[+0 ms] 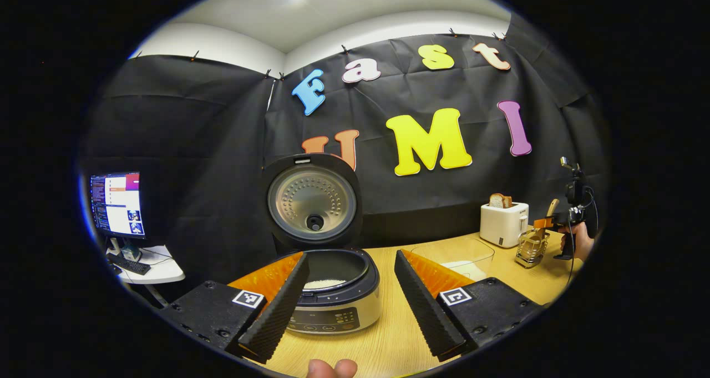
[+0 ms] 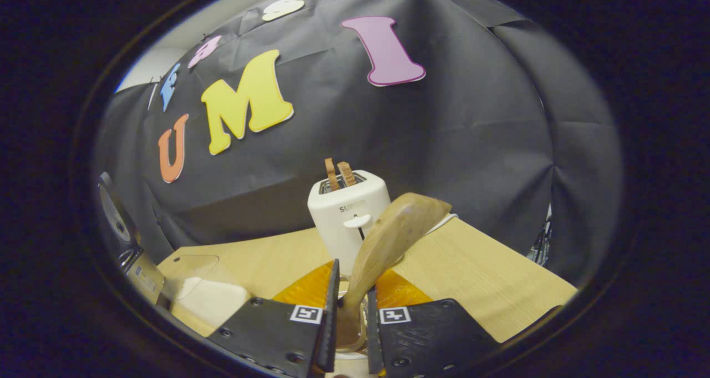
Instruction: Close the left gripper, press the button to open the rice cooker; take a wooden spoon from the chopstick holder with the right hand, scoop a spoonful of rice and pour it into the rice cooker, then put the wooden spoon back into the chopstick holder.
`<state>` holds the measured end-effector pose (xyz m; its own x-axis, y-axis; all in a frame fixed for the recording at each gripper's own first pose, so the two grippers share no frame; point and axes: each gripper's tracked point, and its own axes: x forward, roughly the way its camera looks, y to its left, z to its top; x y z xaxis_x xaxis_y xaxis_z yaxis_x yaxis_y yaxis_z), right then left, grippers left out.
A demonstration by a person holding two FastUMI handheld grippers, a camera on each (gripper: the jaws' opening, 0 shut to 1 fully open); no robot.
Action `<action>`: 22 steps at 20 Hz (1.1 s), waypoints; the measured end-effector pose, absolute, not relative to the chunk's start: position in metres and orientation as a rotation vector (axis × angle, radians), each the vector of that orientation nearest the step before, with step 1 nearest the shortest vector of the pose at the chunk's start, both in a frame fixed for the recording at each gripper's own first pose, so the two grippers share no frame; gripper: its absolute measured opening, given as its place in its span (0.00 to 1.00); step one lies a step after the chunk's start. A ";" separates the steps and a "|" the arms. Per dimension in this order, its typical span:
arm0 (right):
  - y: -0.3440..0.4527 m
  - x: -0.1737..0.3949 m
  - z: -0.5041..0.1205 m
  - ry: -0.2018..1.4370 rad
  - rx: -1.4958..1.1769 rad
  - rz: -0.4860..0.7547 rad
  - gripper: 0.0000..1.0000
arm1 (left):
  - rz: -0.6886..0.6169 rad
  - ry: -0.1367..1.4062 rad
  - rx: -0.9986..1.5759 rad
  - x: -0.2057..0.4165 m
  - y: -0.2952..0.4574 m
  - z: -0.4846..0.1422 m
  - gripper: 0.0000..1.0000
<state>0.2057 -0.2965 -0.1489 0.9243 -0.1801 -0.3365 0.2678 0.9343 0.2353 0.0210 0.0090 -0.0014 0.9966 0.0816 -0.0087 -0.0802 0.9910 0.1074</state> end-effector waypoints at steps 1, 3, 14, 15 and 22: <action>-0.297 0.208 -0.148 0.311 0.286 -0.226 0.22 | 0.081 0.009 0.107 0.019 0.010 0.000 0.99; -0.290 0.207 -0.136 0.287 0.305 -0.217 0.09 | 0.085 -0.001 0.103 0.015 0.012 0.002 0.99; -0.278 0.197 -0.081 0.211 0.166 -0.250 0.00 | 0.103 -0.015 0.049 0.010 0.040 -0.005 0.98; -0.276 0.194 -0.072 0.198 0.151 -0.260 0.00 | 0.099 -0.019 0.041 0.011 0.041 -0.006 0.99; -0.201 0.201 -0.004 0.117 0.073 -0.205 0.00 | 0.072 -0.045 -0.023 0.013 0.053 -0.006 0.98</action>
<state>0.2011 -0.2009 -0.0042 0.9723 -0.1986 -0.1232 0.2070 0.9765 0.0602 0.0128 0.0527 -0.0064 0.9964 0.0721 0.0440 -0.0710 0.9972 -0.0247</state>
